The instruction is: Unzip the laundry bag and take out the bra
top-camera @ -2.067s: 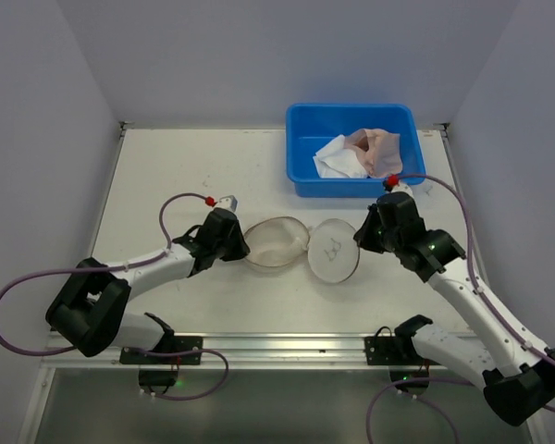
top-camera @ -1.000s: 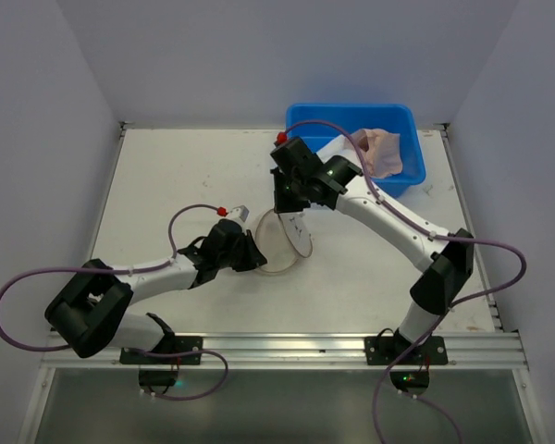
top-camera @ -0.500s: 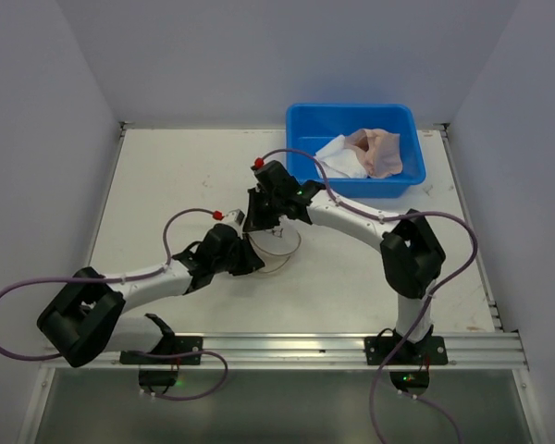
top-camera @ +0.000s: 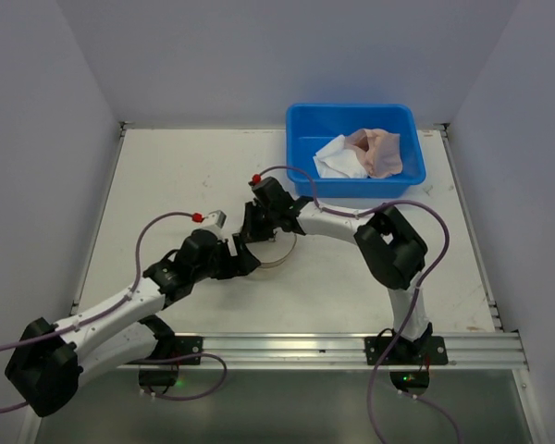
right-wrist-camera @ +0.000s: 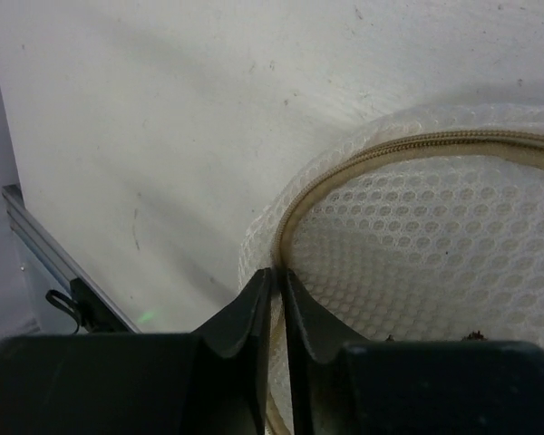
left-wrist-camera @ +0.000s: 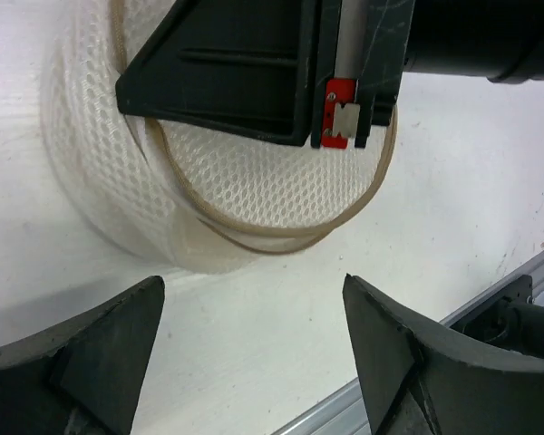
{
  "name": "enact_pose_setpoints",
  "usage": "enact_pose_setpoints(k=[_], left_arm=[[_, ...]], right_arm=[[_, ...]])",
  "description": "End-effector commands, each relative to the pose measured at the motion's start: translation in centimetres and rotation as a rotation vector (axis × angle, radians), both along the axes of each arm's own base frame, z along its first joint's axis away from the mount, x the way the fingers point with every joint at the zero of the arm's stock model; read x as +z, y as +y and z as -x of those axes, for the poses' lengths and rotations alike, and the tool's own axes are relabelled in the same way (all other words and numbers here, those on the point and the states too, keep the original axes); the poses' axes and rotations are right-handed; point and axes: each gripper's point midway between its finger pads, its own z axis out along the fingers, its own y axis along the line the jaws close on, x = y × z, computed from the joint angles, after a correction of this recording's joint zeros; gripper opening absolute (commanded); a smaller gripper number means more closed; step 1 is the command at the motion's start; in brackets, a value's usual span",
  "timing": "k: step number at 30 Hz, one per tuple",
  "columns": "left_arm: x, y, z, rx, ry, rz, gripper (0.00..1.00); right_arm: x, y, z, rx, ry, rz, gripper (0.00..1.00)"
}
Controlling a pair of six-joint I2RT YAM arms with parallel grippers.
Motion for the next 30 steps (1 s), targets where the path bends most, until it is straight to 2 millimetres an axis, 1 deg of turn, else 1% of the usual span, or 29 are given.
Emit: enact_pose_setpoints(k=[1,2,3,4,5,6,7,8,9,10,11,12,13,15,16,17,18,19,20,21,22,23,24,25,26,27,28,29,30], left_arm=[[0.8,1.8,0.9,0.014,0.001,-0.061,0.84],[1.3,2.2,0.6,0.029,-0.016,-0.068,0.85],[1.3,2.9,0.7,0.05,-0.013,-0.097,0.87],[2.6,3.0,0.3,0.053,-0.044,-0.096,0.93],[3.2,3.3,0.1,0.062,-0.053,-0.105,0.95],[3.3,3.8,0.1,0.07,-0.053,-0.134,1.0],[4.7,3.7,-0.3,0.073,-0.077,-0.127,1.0],[5.4,3.8,-0.5,0.076,-0.088,-0.129,1.0],[5.8,4.0,-0.6,0.081,-0.091,-0.137,1.0],[7.2,3.8,-1.0,0.076,-0.12,-0.128,1.0],[8.0,3.7,-1.2,0.077,-0.133,-0.125,1.0],[8.4,3.8,-1.3,0.081,-0.137,-0.133,1.0],[9.7,3.8,-1.8,0.087,-0.163,-0.131,1.0],[10.8,4.0,-2.3,0.103,-0.181,-0.14,1.0],[12.2,4.0,-2.7,0.107,-0.208,-0.129,1.0],[12.8,4.1,-2.9,0.112,-0.219,-0.129,1.0],[13.1,4.3,-3.1,0.12,-0.226,-0.138,1.0],[14.4,4.4,-3.4,0.13,-0.248,-0.13,1.0],[14.9,4.6,-3.6,0.143,-0.255,-0.131,1.0],[15.1,4.9,-3.6,0.151,-0.258,-0.14,1.0],[16.1,5.4,-3.9,0.174,-0.282,-0.148,1.0],[16.3,5.9,-4.1,0.194,-0.29,-0.158,1.0],[16.5,6.8,-4.4,0.233,-0.301,-0.184,1.0],[16.8,7.3,-4.6,0.253,-0.317,-0.198,1.0],[17.0,8.0,-5.0,0.28,-0.323,-0.214,1.0],[17.0,8.6,-5.4,0.298,-0.332,-0.236,1.0],[17.1,8.9,-5.8,0.306,-0.336,-0.245,1.0],[17.1,9.7,-6.3,0.33,-0.333,-0.257,1.0],[17.1,9.7,-6.8,0.32,-0.331,-0.27,1.0]], right_arm=[[0.5,1.1,0.1,0.021,-0.007,-0.064,0.16],[0.5,1.0,0.2,0.025,-0.008,-0.066,0.21],[1.5,1.0,0.3,0.036,-0.029,-0.076,0.32],[2.1,0.8,0.5,0.043,-0.035,-0.081,0.39],[2.9,0.6,0.7,0.052,-0.041,-0.082,0.46],[5.0,0.3,0.6,0.063,-0.091,-0.095,0.59],[6.4,0.2,0.5,0.066,-0.122,-0.099,0.66],[7.1,-0.5,0.7,0.067,-0.125,-0.077,0.72],[9.4,-1.1,0.7,0.071,-0.179,-0.08,0.78],[11.0,-1.3,0.6,0.072,-0.209,-0.081,0.87],[11.6,-2.1,1.0,0.071,-0.216,-0.056,0.9],[12.8,-2.8,0.8,0.072,-0.256,-0.046,0.93],[15.4,-3.5,0.7,0.052,-0.316,-0.059,0.98],[17.3,-4.6,1.1,0.06,-0.359,-0.048,0.99],[19.4,-5.4,1.0,0.045,-0.398,-0.063,0.99],[19.8,-6.2,1.2,0.04,-0.397,-0.05,0.99],[20.4,-7.3,0.7,0.023,-0.414,-0.039,0.99],[21.0,-8.3,0.5,0.001,-0.43,-0.027,0.99],[22.0,-10.6,0.0,-0.071,-0.473,0.017,0.99],[22.3,-11.9,-0.3,-0.101,-0.495,0.04,0.99],[21.9,-14.4,-1.3,-0.171,-0.504,0.083,0.99],[23.6,-17.2,-1.5,-0.256,-0.552,0.09,0.99],[23.9,-20.3,-2.6,-0.345,-0.559,0.105,0.99],[23.2,-22.4,-2.6,-0.391,-0.552,0.126,0.99],[25.1,-25.2,-2.0,-0.461,-0.611,0.119,0.99],[25.7,-28.4,-2.4,-0.547,-0.638,0.148,0.99],[25.4,-30.4,-2.0,-0.598,-0.653,0.182,0.99],[26.0,-32.3,-1.6,-0.648,-0.687,0.208,0.99],[28.0,-35.5,-0.4,-0.737,-0.768,0.242,0.99]])
